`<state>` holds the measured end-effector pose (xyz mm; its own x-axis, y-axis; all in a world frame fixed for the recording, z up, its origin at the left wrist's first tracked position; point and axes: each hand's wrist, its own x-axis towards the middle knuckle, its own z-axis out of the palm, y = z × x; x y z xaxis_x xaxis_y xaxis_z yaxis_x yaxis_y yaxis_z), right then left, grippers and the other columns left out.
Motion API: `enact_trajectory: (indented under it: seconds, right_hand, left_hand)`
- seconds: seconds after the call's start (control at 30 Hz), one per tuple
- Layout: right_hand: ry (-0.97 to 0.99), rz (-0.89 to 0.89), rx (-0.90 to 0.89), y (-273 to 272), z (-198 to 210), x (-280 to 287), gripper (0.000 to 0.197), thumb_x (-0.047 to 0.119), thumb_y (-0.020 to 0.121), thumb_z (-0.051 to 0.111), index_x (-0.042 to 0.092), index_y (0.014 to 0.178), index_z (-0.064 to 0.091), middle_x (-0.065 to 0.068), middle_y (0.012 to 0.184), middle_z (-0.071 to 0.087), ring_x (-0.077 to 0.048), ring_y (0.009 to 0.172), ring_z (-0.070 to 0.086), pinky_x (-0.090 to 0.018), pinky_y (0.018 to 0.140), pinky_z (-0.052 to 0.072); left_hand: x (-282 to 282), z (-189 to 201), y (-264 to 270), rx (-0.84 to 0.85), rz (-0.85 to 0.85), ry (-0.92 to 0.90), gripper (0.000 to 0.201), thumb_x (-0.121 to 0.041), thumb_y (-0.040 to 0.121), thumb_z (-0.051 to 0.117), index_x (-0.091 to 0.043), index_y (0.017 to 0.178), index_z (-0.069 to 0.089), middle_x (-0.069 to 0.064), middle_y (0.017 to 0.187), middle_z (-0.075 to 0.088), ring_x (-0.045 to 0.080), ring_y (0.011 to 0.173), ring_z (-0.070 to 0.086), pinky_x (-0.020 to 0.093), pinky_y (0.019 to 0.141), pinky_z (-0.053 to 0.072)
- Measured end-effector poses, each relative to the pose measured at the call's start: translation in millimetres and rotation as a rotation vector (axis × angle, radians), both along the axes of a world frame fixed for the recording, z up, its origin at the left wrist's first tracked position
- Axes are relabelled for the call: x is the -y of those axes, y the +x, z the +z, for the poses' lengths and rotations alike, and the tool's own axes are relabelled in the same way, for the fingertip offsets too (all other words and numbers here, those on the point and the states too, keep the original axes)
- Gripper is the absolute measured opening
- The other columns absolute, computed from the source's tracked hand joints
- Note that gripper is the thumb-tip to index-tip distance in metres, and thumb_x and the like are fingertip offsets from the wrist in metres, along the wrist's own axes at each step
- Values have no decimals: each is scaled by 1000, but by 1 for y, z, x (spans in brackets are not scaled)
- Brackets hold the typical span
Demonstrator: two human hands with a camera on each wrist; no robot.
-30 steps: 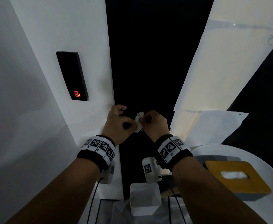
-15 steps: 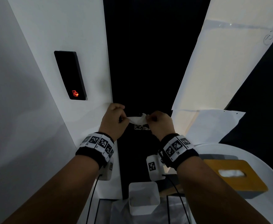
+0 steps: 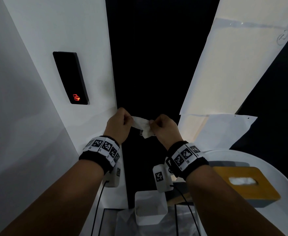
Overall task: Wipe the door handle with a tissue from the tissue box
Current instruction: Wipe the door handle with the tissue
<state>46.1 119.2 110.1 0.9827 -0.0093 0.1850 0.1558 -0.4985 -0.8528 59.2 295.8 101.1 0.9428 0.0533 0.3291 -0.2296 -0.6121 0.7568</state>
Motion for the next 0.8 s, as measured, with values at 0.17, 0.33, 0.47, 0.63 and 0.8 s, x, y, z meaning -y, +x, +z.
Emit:
enact_trajectory:
  seconds: [0.17, 0.33, 0.47, 0.63, 0.8]
  right_hand:
    - [-18, -30, -3, 4, -3, -1, 15, 25, 91, 53, 10, 91, 53, 4, 77, 56, -10, 68, 53, -15, 55, 37]
    - [-28, -17, 37, 7, -5, -2, 5, 18, 90, 51, 18, 94, 55, 2, 87, 61, -11, 74, 57, -18, 61, 44]
    - [-4, 52, 82, 6, -9, -3, 28, 7, 86, 46, 33, 89, 55, 5, 85, 64, -15, 77, 64, -29, 68, 54]
    - [-23, 76, 22, 6, -8, 1, 33, -1, 87, 45, 23, 80, 67, 9, 88, 65, -6, 83, 59, -10, 72, 41]
    - [-17, 59, -3, 6, -5, 0, 28, 2, 89, 46, 13, 95, 70, -4, 109, 65, -16, 97, 58, -23, 85, 44]
  left_hand:
    - [-1, 3, -1, -20, -32, -34, 14, -22, 93, 53, -15, 100, 63, -1, 96, 66, 13, 90, 59, 21, 79, 41]
    - [-2, 4, -1, -78, -51, -2, 17, -29, 84, 66, -17, 96, 63, 1, 90, 65, 16, 83, 60, 21, 71, 45]
    - [-3, 4, -1, -30, 8, -64, 19, -17, 85, 62, -14, 100, 51, -1, 89, 58, 15, 79, 55, 22, 67, 42]
    - [-7, 4, -3, -4, 10, -45, 10, -10, 85, 56, -16, 87, 48, -1, 78, 55, 10, 66, 49, 18, 59, 39]
    - [-6, -1, -1, -45, -40, -51, 28, -1, 88, 49, -20, 88, 70, -1, 104, 66, 12, 95, 59, 22, 86, 44]
